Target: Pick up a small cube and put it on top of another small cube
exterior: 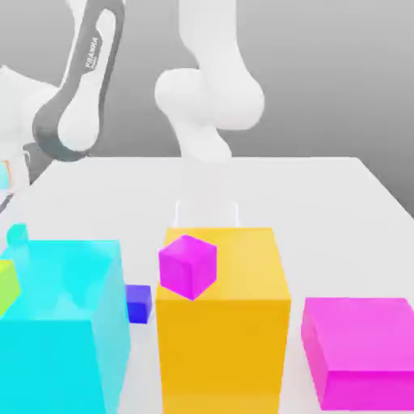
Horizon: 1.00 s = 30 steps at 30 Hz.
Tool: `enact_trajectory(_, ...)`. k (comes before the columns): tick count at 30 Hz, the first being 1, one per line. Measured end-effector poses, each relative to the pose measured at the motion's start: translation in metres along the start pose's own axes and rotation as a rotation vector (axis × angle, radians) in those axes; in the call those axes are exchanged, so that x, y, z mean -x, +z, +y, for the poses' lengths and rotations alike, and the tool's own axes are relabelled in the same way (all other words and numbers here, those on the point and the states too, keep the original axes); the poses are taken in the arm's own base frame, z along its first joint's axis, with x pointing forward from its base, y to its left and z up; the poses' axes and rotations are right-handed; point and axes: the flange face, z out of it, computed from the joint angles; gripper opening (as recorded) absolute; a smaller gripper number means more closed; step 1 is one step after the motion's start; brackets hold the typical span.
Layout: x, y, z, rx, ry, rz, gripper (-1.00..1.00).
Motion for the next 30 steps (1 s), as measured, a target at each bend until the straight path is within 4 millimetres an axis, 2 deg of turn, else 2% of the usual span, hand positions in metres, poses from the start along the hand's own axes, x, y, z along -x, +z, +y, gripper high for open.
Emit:
enact_trajectory(5,0.02,-0.032,-0.02,0.026,-0.365,0.053,-1.0)
enact_trajectory(10,0.06,-0.043,-0.015,0.066,-0.712,0.069,-1.0)
enact_trajectory(14,0.104,-0.027,0.014,0.055,-0.83,0.024,-1.0)
enact_trajectory(21,0.178,0.004,0.081,0.013,-0.966,-0.082,-1.0)
enact_trajectory(24,0.188,0.022,0.087,-0.001,-0.969,-0.096,-1.0)
enact_trajectory(30,0.192,0.065,0.091,-0.002,-0.968,-0.095,-1.0)
